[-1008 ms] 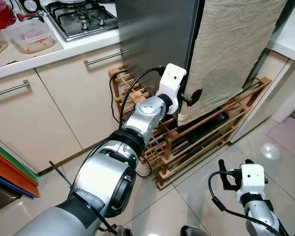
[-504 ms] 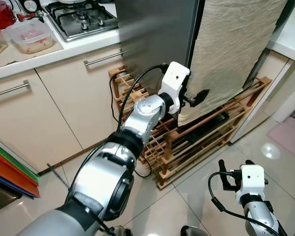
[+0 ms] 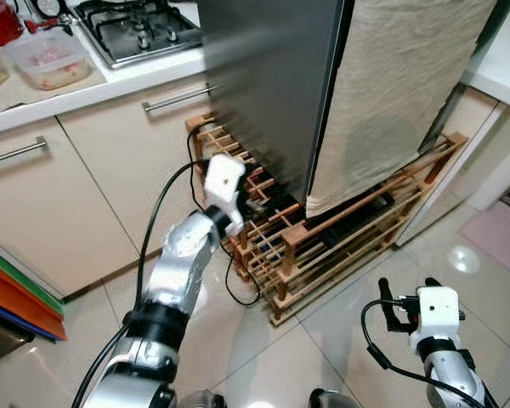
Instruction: Restocking fridge
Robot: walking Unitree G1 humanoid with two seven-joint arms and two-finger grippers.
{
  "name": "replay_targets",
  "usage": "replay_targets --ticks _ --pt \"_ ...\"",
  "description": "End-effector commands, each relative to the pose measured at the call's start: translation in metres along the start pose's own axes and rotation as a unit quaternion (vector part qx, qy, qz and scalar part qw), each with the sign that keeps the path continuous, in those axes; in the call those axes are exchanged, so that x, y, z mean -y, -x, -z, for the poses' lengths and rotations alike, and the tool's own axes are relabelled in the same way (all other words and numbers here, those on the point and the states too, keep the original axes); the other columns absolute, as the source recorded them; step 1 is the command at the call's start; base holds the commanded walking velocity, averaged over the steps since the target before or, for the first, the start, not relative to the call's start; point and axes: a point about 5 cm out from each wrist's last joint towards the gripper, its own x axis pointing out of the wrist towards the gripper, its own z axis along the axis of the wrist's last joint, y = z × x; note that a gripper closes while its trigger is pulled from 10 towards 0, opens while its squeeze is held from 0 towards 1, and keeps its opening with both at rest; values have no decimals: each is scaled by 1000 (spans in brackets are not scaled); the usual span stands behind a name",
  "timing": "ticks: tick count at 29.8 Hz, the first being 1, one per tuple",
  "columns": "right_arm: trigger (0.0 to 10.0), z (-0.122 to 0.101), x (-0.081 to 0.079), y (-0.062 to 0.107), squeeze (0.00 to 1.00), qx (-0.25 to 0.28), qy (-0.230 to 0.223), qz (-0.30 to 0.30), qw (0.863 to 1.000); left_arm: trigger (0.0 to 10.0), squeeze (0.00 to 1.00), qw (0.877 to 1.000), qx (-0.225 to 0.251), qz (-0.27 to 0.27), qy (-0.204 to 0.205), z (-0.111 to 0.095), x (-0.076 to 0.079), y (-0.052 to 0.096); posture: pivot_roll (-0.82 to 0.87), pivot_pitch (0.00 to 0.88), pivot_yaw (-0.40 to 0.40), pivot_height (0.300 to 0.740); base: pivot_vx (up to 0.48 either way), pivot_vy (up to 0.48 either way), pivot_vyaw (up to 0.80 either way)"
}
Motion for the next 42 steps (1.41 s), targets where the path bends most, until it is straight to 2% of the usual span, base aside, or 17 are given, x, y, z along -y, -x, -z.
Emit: replay_targets --ticks 1,2,3,4,6,8,12,16,18,19,23,32,38,42 --pt "10000 -1 4 1 0 7 -4 7 1000 10000 0 998 -26 -45 -21 20 -4 22 -86 62 37 740 0 0 0" --pt "10000 -1 4 1 0 8 -4 8 1000 10000 0 997 -46 -55 -22 30 -3 33 -86 62 36 740 0 0 0" --pt "10000 -1 4 1 0 8 -4 8 1000 10000 0 997 -46 -55 -22 30 -3 33 -86 62 36 740 0 0 0" --pt "10000 -1 4 1 0 10 -9 9 1000 10000 0 994 -74 -73 -39 49 -2 56 -85 60 35 740 0 0 0" --pt "10000 -1 4 1 0 14 -14 9 1000 10000 0 990 -93 -90 -60 63 -1 76 -86 58 33 740 0 0 0" --pt "10000 -3 4 0 0 18 -19 9 1000 10000 0 987 -111 -100 -56 69 -1 84 -85 59 28 740 0 0 0" --pt "10000 -15 0 -9 0 31 -23 7 999 10000 0 988 -116 -88 -46 68 4 79 -81 57 23 740 0 0 0" --pt "10000 -27 -5 -16 0 48 -27 4 999 10000 0 995 -83 -48 -33 50 19 54 -88 46 22 740 0 0 0" --pt "10000 -27 -5 -16 0 48 -27 4 999 10000 0 995 -83 -48 -33 50 19 54 -88 46 22 740 0 0 0" --pt "10000 -28 -5 -16 0 49 -28 4 998 10000 0 996 -77 -35 -31 47 22 47 -90 45 23 740 0 0 -769" --pt "10000 -30 -5 -16 0 49 -24 7 998 10000 0 997 -71 -26 -30 44 25 39 -102 43 27 740 79 0 -764" --pt "10000 -32 -6 -15 0 49 -16 10 999 10000 0 997 -69 -17 -30 43 28 35 -105 41 26 740 449 0 -649" --pt "10000 -33 -6 -15 0 45 -10 10 999 10000 0 997 -65 -16 -24 41 28 31 -105 43 25 740 455 0 0" --pt "10000 -34 -6 -15 0 44 -10 8 999 10000 0 998 -63 -19 -22 41 28 29 -106 46 25 740 0 0 0"
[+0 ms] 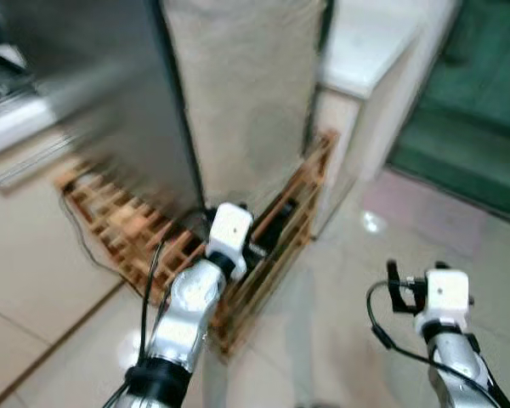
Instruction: Restocking fridge
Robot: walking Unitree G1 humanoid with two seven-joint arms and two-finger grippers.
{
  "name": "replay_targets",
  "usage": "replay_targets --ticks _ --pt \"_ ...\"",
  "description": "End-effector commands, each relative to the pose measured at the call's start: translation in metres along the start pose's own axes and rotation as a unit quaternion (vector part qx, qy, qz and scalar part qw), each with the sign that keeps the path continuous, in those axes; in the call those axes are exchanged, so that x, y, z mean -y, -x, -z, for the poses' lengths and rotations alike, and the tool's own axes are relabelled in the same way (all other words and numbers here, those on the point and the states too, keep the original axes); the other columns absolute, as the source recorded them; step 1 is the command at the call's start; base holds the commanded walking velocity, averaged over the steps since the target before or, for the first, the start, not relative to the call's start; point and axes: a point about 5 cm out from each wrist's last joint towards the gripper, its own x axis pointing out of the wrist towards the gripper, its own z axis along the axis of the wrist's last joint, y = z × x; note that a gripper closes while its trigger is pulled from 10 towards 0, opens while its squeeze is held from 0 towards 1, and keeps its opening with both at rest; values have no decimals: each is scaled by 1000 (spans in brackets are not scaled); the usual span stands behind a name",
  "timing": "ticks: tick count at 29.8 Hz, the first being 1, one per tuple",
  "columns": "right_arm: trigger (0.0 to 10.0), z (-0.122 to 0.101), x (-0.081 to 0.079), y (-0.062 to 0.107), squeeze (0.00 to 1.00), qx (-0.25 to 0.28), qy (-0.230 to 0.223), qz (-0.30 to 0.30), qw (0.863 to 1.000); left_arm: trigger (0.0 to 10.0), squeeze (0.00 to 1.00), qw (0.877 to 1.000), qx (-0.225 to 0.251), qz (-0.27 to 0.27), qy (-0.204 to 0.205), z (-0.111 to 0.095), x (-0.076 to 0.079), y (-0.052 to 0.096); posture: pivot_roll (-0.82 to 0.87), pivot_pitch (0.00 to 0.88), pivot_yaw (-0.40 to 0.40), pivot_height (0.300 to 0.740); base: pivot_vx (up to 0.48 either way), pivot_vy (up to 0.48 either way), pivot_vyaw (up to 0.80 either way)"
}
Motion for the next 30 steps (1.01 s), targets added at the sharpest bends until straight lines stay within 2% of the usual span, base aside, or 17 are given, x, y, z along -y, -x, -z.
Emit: replay_targets --ticks 1,5,9,12,15,19,24,26,28,30 --pt "10000 3 4 6 0 -10 5 1 1000 10000 0 999 -8 -40 4 1 -16 2 -106 47 25 740 0 0 0" --pt "10000 3 2 6 0 -11 5 -1 1000 10000 0 1000 0 -29 4 -3 -13 1 -106 48 24 740 0 0 0" --pt "10000 4 1 6 0 -14 6 -3 1000 10000 0 999 20 37 3 -21 -4 -5 -103 48 19 740 0 0 0" --pt "10000 4 1 5 0 -15 6 -5 1000 10000 0 997 28 71 20 -33 -2 -11 -102 47 18 740 0 0 0" --pt "10000 3 1 4 0 -15 7 -5 1000 10000 0 993 41 110 4 -57 -6 -18 -103 46 20 740 0 0 0" --pt "10000 3 0 4 0 -15 5 -4 1000 10000 0 994 45 100 -12 -71 -19 -25 -105 45 26 740 0 0 0" --pt "10000 3 0 5 0 -15 5 -3 1000 10000 0 995 45 94 -4 -76 -21 -28 -116 47 30 740 0 0 0" --pt "10000 4 1 6 0 -16 4 0 1000 10000 0 993 56 103 7 -88 -20 -29 -120 48 29 740 0 0 0" --pt "10000 5 3 7 0 -19 6 1 1000 10000 0 988 66 137 28 -101 -19 -26 -116 48 23 740 0 0 0" --pt "10000 7 4 8 0 -23 9 0 1000 10000 0 986 66 151 -4 -103 -22 -22 -114 46 21 740 0 0 0"
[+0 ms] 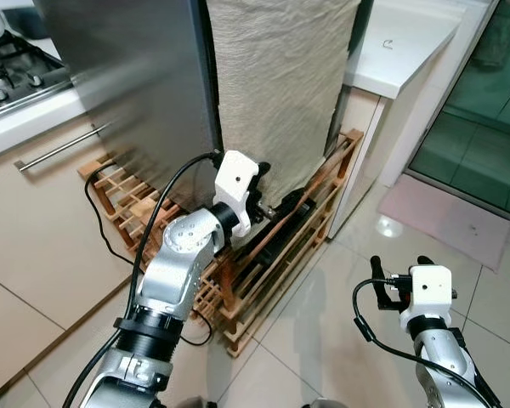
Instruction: Restocking fridge
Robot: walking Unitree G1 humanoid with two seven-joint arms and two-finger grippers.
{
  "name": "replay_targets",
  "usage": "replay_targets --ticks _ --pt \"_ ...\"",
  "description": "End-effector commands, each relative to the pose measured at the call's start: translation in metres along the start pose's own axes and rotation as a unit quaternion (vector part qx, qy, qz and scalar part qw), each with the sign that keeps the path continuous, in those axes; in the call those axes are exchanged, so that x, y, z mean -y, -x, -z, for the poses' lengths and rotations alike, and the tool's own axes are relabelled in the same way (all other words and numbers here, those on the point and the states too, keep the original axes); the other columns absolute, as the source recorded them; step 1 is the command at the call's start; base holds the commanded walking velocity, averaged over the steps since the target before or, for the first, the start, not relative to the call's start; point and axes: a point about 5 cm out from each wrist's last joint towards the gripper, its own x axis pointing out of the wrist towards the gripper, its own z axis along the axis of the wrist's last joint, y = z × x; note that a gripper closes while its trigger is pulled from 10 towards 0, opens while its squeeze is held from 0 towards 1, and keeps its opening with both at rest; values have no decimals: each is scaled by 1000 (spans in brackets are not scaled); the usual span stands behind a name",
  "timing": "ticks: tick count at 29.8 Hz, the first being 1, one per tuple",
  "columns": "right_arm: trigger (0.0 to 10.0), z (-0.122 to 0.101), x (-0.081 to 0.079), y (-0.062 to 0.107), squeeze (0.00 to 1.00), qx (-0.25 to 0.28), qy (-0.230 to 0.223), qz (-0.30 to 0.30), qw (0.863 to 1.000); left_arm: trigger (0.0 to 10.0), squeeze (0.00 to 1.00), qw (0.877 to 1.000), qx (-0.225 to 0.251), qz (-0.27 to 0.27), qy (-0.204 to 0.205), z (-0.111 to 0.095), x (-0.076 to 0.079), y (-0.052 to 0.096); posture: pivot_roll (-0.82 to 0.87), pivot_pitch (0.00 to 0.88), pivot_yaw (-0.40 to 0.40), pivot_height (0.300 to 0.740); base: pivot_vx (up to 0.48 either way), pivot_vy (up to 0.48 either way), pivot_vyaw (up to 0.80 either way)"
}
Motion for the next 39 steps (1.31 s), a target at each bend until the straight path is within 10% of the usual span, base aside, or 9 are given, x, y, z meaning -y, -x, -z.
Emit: replay_targets --ticks 1,7,22,31,39 --pt "10000 2 5 1 0 -7 5 6 1000 10000 0 999 14 10 -27 -12 -2 2 -114 46 21 740 0 0 0" --pt "10000 8 8 0 0 -14 7 6 1000 10000 0 998 9 -47 -52 8 -19 17 -113 43 22 740 0 0 0" --pt "10000 27 10 -6 0 -38 7 1 999 10000 0 982 -5 -184 30 67 -20 55 -102 29 40 740 0 0 0" --pt "10000 38 14 -6 0 -51 9 -2 999 10000 0 908 -38 -416 -44 91 -32 125 -70 26 33 740 0 0 0" --pt "10000 41 12 -7 0 -51 9 -8 999 10000 0 907 -40 -416 -42 93 -26 122 -66 24 31 740 0 0 0"
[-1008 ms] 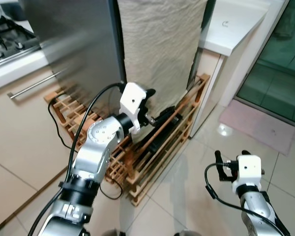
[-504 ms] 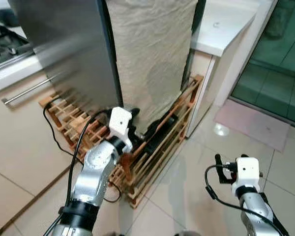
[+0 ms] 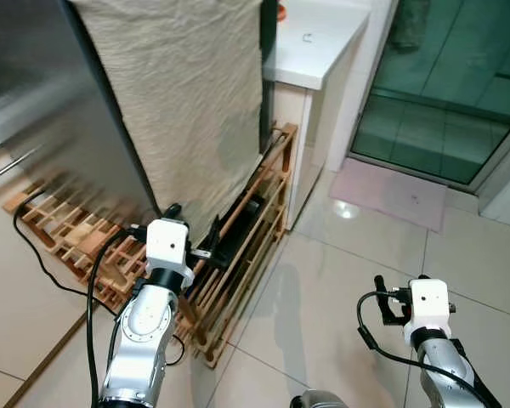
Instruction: Restocking fridge
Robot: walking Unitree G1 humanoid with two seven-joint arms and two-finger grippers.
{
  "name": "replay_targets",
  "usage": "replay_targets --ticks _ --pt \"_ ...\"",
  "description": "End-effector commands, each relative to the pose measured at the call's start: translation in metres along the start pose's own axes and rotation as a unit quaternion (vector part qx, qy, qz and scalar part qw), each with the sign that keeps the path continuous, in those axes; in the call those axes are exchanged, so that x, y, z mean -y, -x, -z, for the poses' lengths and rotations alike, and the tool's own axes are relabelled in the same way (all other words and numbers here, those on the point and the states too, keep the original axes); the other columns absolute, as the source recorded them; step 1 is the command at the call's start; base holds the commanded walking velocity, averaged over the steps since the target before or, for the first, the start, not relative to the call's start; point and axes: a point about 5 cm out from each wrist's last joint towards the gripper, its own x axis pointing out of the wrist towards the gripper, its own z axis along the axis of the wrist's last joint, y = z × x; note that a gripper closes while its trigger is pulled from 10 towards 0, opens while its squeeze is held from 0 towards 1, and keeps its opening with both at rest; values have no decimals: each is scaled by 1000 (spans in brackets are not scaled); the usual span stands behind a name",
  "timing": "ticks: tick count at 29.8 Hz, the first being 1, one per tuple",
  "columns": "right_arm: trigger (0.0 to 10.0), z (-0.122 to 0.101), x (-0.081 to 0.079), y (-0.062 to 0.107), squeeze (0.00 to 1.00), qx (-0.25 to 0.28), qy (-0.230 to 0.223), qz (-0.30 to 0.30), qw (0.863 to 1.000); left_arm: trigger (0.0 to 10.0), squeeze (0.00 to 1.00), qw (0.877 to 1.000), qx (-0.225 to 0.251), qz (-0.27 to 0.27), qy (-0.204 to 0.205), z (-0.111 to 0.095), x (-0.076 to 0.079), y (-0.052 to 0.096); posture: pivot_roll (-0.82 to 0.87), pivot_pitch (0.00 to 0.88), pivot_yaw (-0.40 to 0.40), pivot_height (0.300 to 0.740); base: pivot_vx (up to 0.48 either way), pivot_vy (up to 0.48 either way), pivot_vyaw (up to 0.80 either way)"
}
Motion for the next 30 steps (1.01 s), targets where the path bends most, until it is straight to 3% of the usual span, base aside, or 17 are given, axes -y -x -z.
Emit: replay_targets --ticks 1,12,16,19,20,23,30 --pt "10000 -2 0 -2 0 6 -1 -3 1000 10000 0 996 -41 -75 -9 13 -26 9 -68 24 33 740 0 0 0" --pt "10000 -3 -3 -3 0 16 -1 -5 1000 10000 0 993 -81 -83 -26 29 -30 28 -57 32 27 740 0 0 0" --pt "10000 -8 -4 -5 0 24 0 -7 1000 10000 0 997 -60 -44 -20 21 -21 17 -54 30 24 740 0 0 0" --pt "10000 -8 -4 -8 0 24 -1 -7 1000 10000 0 999 -29 3 15 0 -7 0 -57 29 27 740 0 0 0" --pt "10000 -7 -3 -9 0 21 -1 -6 1000 10000 0 999 -13 42 21 -10 0 -6 -60 29 28 740 0 0 0" --pt "10000 -7 -3 -9 0 19 -3 -4 1000 10000 0 996 6 82 31 -24 8 -14 -64 28 31 740 0 0 0" --pt "10000 -5 -2 -9 0 13 -3 -2 1000 10000 0 992 12 116 46 -37 11 -16 -64 28 30 740 0 0 0"
